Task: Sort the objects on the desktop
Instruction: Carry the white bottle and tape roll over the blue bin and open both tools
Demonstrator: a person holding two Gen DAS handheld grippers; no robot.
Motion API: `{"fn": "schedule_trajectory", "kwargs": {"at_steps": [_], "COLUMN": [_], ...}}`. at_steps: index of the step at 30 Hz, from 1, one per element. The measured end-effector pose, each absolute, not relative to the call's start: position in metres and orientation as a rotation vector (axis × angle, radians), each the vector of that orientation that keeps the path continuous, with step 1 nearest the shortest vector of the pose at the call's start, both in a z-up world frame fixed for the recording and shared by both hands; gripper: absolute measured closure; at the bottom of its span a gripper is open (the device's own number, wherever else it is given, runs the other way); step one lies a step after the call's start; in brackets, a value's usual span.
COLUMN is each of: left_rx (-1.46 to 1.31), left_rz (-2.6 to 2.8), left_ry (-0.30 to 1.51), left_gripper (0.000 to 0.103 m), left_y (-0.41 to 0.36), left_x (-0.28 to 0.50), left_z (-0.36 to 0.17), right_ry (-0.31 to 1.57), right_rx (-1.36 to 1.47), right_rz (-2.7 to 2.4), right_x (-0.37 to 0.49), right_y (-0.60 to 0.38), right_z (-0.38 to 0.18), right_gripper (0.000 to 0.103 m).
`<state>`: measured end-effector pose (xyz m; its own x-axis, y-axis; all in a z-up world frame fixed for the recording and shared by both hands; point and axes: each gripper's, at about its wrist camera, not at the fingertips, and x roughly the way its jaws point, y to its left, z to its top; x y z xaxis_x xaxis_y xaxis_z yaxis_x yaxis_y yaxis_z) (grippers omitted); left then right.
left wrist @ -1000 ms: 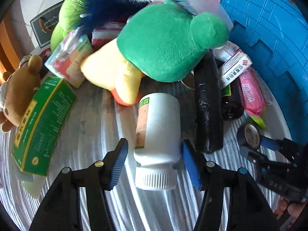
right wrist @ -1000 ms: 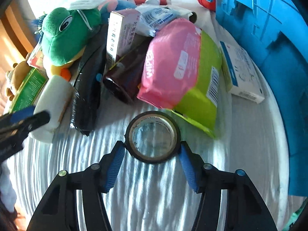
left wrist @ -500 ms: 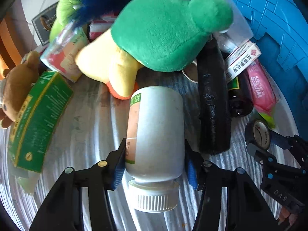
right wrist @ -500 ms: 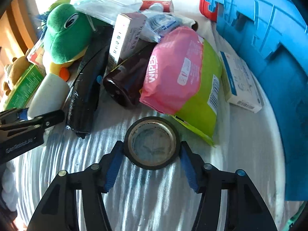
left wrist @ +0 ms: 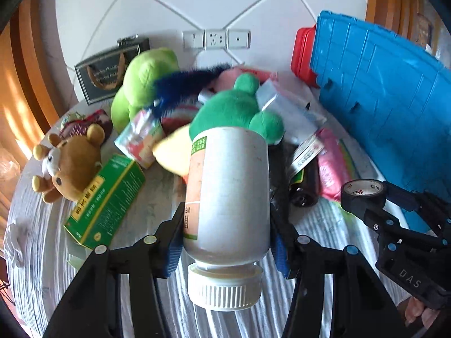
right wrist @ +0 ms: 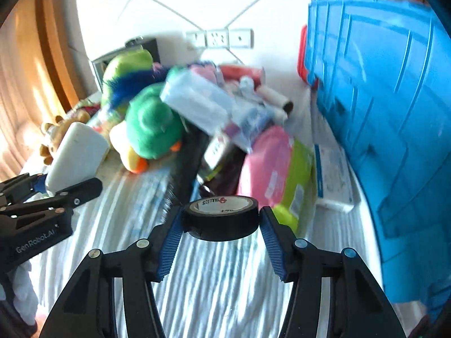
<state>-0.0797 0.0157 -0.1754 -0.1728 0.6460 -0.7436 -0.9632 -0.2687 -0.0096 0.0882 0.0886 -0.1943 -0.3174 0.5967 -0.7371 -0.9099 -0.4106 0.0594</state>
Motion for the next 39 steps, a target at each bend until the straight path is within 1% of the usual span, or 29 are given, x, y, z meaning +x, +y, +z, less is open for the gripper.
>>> {"fn": "schedule_trajectory", "kwargs": {"at_steps": [4,11,20,25,30,35,39], "left_rx": [-0.691,-0.55,-0.374,-0.282,-0.261,-0.352,-0.468], "left_rz": [1.729,1.716,1.67,1.639,1.617,1.541,1.508], "left_ry": [0.532,0.416,0.31,0.284,0.271,0.275,0.349], "left_gripper": [0.051,0.051,0.051,0.051,0.051,0.051,0.051], "left_y": [0.017,0.011,0.011,0.021,0.055,0.111,0.18], "left_x": [-0.074,-0.041,0.035,0.106,0.19,0.26,0.3], "left_z": [-0.141,-0.074,-0.005,0.028,0.062,0.1,0.114], "right_ry": [0.502,0.345,0.187,0.174,0.155,0.163,0.195], "right_rx": [-0.692,-0.523,-0.344,-0.267,-0.238,-0.248,-0.34], "right_rz": [1.937,1.973,1.908,1.864,1.834,1.834,1.826], "right_x": [0.09,0.104,0.163,0.225,0.308,0.4,0.456], "right_y": [0.076,0.052,0.018,0.016,0.031,0.069,0.121], "right_z": [-0.15,-0.071,0.009,0.044,0.076,0.106,0.118], "right_gripper": [0.049,0.049,0.049,0.049,0.049,0.049,0.049]}}
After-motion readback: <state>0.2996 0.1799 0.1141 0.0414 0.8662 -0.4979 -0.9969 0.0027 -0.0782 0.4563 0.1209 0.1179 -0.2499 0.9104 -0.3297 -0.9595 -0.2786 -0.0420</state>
